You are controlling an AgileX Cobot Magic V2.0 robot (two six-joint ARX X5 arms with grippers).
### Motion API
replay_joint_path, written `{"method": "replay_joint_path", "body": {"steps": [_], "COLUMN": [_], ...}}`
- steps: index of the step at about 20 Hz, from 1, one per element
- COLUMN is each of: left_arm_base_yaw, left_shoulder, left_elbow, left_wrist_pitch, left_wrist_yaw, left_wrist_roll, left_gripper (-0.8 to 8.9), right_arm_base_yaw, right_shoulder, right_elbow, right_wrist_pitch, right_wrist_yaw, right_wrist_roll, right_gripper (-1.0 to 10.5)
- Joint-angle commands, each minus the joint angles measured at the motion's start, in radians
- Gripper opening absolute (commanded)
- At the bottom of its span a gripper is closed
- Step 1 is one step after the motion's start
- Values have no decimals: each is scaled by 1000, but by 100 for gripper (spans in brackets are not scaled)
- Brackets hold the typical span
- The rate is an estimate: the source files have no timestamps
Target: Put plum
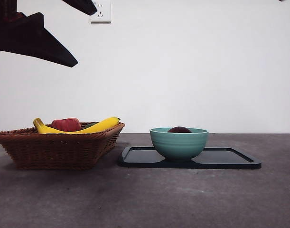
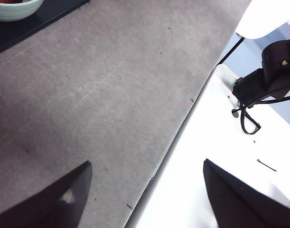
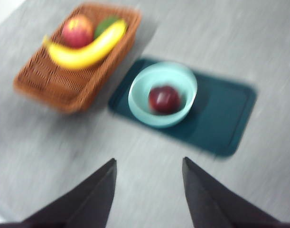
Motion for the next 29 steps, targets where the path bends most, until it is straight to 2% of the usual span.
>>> {"method": "replay_joint_path", "body": {"steps": [1, 3, 5, 22, 25, 27, 29], "left_arm_base_yaw": [-8, -8, -8, -8, -9, -9, -10], "left_shoulder": [5, 5, 5, 5, 5, 8, 36], "left_elbow": [9, 9, 9, 9, 10, 16, 62], "left_wrist_pitch": [5, 5, 5, 6, 27, 94, 137], "left_wrist_yaw": [2, 2, 2, 2, 2, 0, -63], "left_wrist_roll": [9, 9, 9, 8, -19, -63, -92], "left_gripper": [374, 374, 374, 374, 373, 374, 377], "right_arm_base_yaw": [12, 14, 14, 14, 14, 14, 14], "right_shoulder": [-78, -145, -189, -216, -216, -216, -216], "right_elbow": [-77, -157, -209, -237, -237, -237, -237], "right_wrist_pitch": [6, 5, -3, -9, -9, -9, -9], "right_wrist_yaw": [-57, -109, -124, -124, -124, -124, -124], "right_wrist_roll": [-9, -6, -2, 1, 1, 1, 1], "right_gripper": [221, 221, 221, 221, 221, 221, 221]}}
